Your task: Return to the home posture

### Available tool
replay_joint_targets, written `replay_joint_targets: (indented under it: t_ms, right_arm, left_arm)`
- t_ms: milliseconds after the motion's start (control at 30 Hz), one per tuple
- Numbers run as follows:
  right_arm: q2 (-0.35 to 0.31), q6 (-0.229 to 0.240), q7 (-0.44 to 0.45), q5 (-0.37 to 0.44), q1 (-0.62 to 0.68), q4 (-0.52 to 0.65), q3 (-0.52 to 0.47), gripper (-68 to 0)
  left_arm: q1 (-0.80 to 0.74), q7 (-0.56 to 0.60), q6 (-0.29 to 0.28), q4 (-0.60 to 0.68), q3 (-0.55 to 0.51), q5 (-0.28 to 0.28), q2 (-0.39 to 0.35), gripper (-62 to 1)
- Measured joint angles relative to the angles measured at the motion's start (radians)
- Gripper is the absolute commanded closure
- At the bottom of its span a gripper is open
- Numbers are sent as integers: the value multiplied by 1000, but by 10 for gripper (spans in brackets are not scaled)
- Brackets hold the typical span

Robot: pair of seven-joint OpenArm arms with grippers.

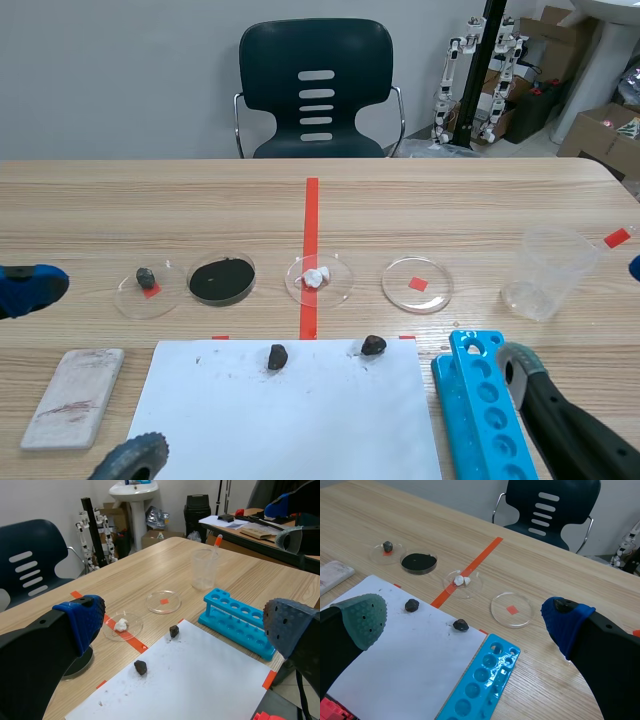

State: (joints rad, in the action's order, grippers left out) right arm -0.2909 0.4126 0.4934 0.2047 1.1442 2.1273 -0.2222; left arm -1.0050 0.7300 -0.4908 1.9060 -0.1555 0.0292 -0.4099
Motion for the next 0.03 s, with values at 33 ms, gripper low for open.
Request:
replay_joint_targets:
  t_ms: [33]
  right_arm:
    - [0,0,0,0,0,0,0,-655]
  left_arm:
    - [0,0,0,0,0,0,0,-623]
